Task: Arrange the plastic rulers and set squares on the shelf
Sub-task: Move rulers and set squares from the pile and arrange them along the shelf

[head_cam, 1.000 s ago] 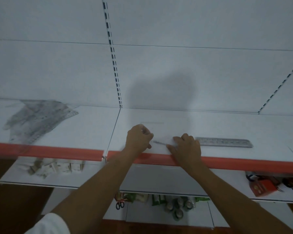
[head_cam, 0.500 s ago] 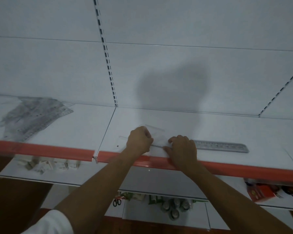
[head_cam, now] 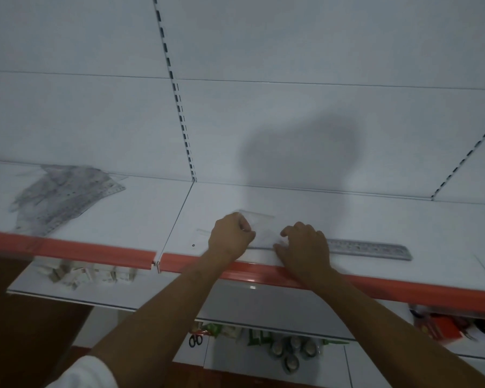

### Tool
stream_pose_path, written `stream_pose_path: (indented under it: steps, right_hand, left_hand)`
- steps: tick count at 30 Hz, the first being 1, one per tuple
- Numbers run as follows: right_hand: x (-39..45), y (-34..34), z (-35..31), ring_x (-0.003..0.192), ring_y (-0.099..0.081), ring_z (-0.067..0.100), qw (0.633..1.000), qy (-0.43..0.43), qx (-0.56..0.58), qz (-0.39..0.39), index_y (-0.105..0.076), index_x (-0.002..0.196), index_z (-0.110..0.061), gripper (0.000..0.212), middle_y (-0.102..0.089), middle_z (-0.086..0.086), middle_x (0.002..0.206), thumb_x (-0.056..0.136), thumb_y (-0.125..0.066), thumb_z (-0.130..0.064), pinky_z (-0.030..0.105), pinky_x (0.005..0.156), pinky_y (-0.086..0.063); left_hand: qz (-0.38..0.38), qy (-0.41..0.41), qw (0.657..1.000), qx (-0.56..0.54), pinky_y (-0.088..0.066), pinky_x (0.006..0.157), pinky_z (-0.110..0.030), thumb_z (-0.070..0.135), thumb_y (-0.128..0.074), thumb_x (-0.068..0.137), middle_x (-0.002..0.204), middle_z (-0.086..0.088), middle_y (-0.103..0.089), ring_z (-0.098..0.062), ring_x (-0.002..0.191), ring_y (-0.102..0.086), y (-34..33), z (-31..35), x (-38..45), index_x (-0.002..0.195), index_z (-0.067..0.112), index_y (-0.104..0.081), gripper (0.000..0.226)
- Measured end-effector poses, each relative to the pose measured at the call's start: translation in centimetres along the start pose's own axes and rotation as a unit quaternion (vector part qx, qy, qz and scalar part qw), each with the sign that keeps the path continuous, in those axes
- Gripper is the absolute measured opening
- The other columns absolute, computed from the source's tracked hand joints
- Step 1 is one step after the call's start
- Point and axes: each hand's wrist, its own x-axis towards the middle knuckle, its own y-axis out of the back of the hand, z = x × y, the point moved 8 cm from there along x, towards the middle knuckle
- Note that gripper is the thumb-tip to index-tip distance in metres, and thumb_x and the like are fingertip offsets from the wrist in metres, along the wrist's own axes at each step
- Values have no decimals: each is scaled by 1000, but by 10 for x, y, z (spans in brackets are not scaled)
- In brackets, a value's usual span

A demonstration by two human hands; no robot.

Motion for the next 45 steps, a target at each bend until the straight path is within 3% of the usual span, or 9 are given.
stream_pose_path:
  steps: [5,8,11,16,19,24,31,40,45]
  right_hand:
    - [12,30,-14,103,-55,22,991,61,85,88,-59,121,-18,40,-61,2,110,85,-65,-34,35,86,-40]
    - [22,28,-38,107,-51,23,986,128,84,58,-57,128,-21,45,-60,1,116,85,-66,-32,34,87,-38]
    - [26,23,-60,100,-55,22,979,161,114,46,-63,121,-19,37,-66,-1,105,86,-67,-30,32,81,-35]
    - [28,10,-84,97,-57,21,982,157,98,46,-67,116,-19,34,-69,-1,99,89,-62,-37,36,86,-41]
    - [30,-7,-96,107,-53,19,986,142,86,5,-62,123,-22,38,-66,-3,109,91,-56,-43,34,93,-37]
    - [27,-29,-114,112,-49,18,988,149,45,-22,-60,125,-25,40,-60,-2,120,91,-56,-46,32,92,-34]
    - [30,-39,-121,110,-48,18,987,152,18,-44,-60,126,-25,41,-60,-2,117,91,-54,-47,32,90,-34]
    - [33,-42,-118,109,-49,16,985,158,21,-59,-63,120,-26,31,-61,-4,116,94,-51,-37,32,89,-32]
    - [33,-44,-118,106,-50,15,985,162,28,-55,-65,117,-27,26,-61,-5,113,95,-50,-30,30,86,-31]
  left_hand:
    - [-25,-17,1000,-2,-43,63,-16,23,-75,76,78,8,-64,-8,75,-60,15,-3,5,68,20,-63,16]
    - [-57,-33,998,-16,-49,68,-18,23,-78,74,83,5,-69,-10,78,-65,21,-5,2,71,15,-68,14]
    - [-62,-46,997,-27,-47,69,-19,20,-79,74,82,5,-66,-10,76,-62,34,-9,-4,68,20,-63,17]
    - [23,16,996,-84,-43,55,-15,23,-81,74,83,0,-61,-6,65,-55,75,-48,-14,98,16,-57,35]
    - [75,29,993,-89,-41,49,-9,18,-80,75,81,0,-64,1,54,-56,96,-72,-22,99,16,-59,32]
    - [73,41,996,7,-43,63,-18,17,-74,79,82,5,-64,-10,71,-58,99,-96,-30,90,19,-65,15]
    - [71,47,994,73,-50,83,-30,21,-70,81,99,1,-61,-15,90,-59,95,-100,-32,102,14,-67,22]
    - [64,56,989,120,-49,83,-27,22,-71,80,102,-5,-65,-19,94,-61,93,-100,-29,99,10,-72,23]
    - [36,63,985,156,-54,78,-31,17,-70,81,91,-10,-71,-23,85,-66,87,-94,-25,83,6,-75,13]
